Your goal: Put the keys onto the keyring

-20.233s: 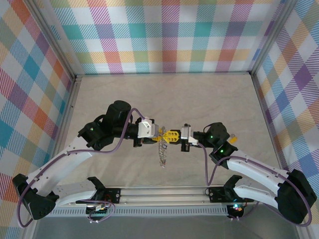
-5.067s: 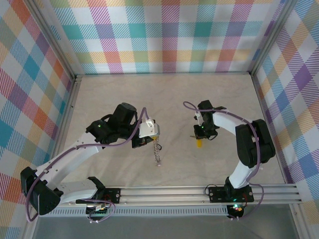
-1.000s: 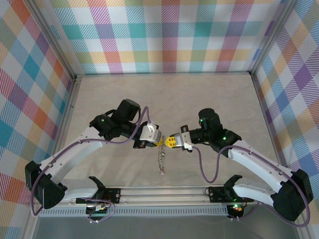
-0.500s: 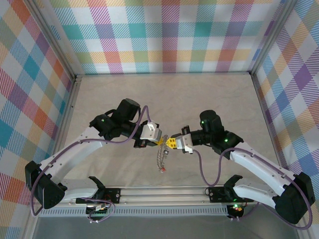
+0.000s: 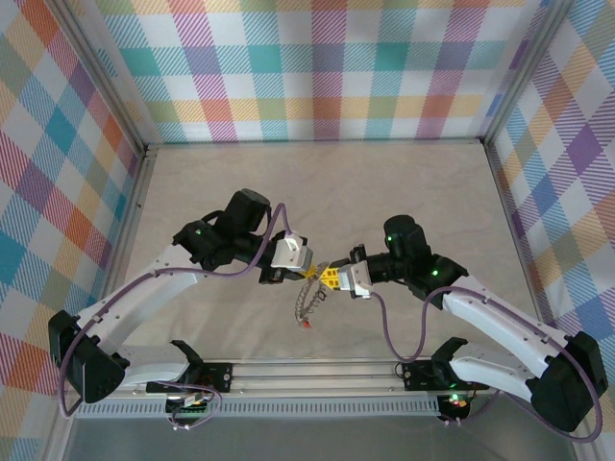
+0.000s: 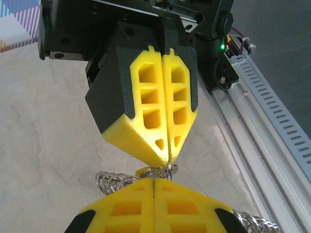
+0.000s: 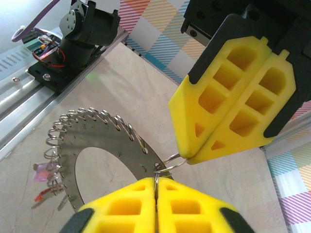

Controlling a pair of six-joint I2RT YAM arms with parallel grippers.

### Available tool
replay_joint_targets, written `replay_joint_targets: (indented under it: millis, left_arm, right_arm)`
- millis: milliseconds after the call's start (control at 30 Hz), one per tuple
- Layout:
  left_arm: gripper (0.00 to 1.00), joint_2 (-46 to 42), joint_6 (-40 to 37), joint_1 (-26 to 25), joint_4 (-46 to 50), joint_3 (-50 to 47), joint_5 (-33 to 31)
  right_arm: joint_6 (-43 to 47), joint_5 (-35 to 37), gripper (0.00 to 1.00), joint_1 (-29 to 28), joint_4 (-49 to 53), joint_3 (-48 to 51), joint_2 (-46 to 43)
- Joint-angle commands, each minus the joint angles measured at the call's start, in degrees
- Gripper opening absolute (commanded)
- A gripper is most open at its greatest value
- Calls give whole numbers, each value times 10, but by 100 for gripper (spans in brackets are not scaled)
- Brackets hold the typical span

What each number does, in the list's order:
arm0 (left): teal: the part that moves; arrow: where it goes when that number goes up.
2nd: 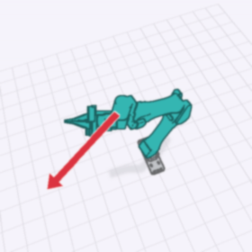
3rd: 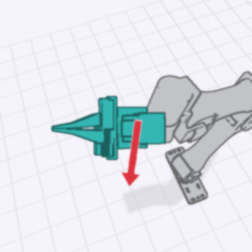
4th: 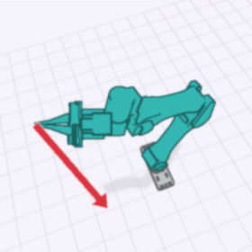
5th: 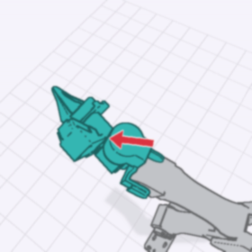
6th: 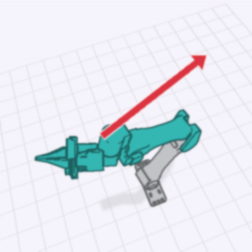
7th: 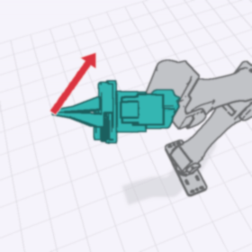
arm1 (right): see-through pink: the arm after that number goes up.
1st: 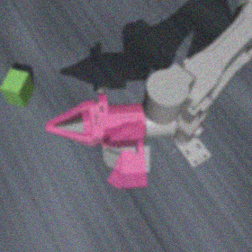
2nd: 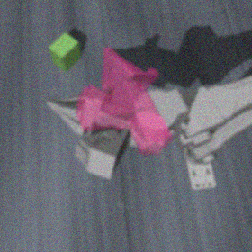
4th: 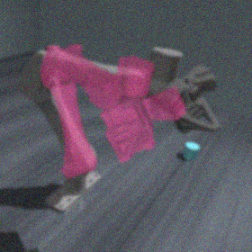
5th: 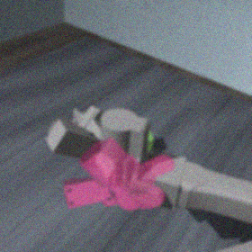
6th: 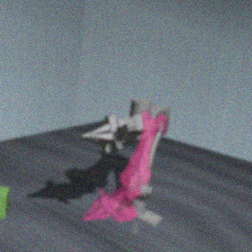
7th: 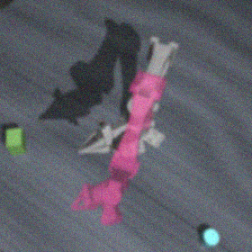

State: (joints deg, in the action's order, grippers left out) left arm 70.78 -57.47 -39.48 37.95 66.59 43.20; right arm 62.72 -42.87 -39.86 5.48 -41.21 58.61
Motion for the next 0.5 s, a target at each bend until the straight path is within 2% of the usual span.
replay_joint_targets:
  millis: [0,67,167,267,467]
  left_arm:
    - [0,-1,11,7,-44,-4,4]
    - [0,-2,13,7,-49,-7,6]
    - [0,-1,15,7,-51,-7,6]
    - [0,0,15,6,-53,-8,7]
    - [0,-2,19,6,-61,-11,7]
  right_arm:
    - [25,-26,29,-6,17,12,-13]
    - [25,-26,35,-7,21,12,-16]
    - [18,-17,37,-7,19,13,-18]
    - [-27,3,41,-6,-16,20,-20]
    - [-116,25,42,-7,-82,36,-30]
